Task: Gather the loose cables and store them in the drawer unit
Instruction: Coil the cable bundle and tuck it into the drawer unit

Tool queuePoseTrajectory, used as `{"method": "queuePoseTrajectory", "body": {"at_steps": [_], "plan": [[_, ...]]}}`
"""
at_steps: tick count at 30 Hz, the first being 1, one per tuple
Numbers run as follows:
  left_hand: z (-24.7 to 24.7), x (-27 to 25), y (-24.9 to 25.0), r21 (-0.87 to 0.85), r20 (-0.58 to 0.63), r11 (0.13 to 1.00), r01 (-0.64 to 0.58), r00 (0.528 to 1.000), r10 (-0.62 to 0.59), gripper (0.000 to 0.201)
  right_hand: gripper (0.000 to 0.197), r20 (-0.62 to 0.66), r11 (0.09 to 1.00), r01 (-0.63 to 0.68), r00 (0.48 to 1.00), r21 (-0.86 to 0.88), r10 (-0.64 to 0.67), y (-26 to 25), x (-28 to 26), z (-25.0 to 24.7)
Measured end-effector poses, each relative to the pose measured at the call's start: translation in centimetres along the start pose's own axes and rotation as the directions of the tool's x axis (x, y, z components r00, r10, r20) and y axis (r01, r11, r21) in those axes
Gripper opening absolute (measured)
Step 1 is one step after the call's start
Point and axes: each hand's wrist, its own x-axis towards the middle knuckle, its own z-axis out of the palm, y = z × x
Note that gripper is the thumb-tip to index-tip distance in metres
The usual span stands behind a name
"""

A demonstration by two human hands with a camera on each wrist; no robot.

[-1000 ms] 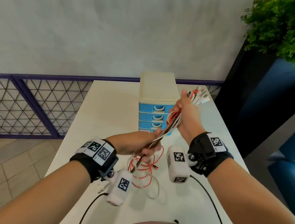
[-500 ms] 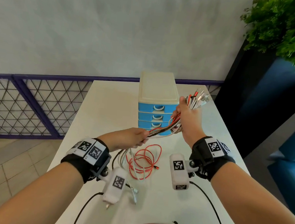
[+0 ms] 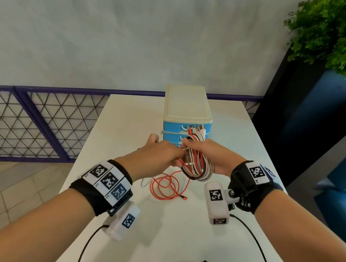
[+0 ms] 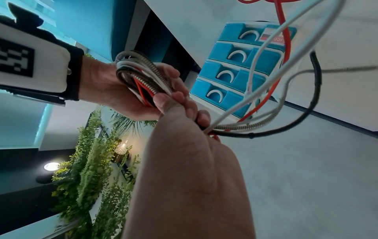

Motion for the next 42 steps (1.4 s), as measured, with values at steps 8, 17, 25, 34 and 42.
{"method": "queuePoseTrajectory", "body": {"at_steps": [8,17,25,34,42], "plan": [[0.0,-0.2,-0.6,-0.458,0.011,0.871,0.180,0.980,-0.197,0.041,0.032,0.250,0.957,-0.140,0.965,0.253,0.075,-0.2,-0.3,1.4],[-1.4,0.3,-1.4,-0.471,0.043,0.857,0.210,0.976,-0.216,0.072,0.020,0.165,1.000,0.016,0.986,-0.018,-0.013,0.4,0.1,3.2],[-1.3,0.0,-3.2,-0.863,0.361,0.274,0.424,0.898,-0.251,0.042,0.022,-0.022,0.994,0.110,0.994,-0.023,-0.110,0.1,0.9,1.6],[-1.0,-1.6,-3.6,-0.904,0.419,-0.087,0.418,0.908,0.011,0.029,0.011,-0.104,0.963,0.159,0.985,0.218,-0.139,0.2,1.0,-0.4],[0.2,0.0,2.3,-0.944,0.109,0.280,0.174,0.966,-0.234,0.024,0.059,-0.163,0.987,0.116,0.982,0.113,-0.096,0.7,1.5,0.7]]}}
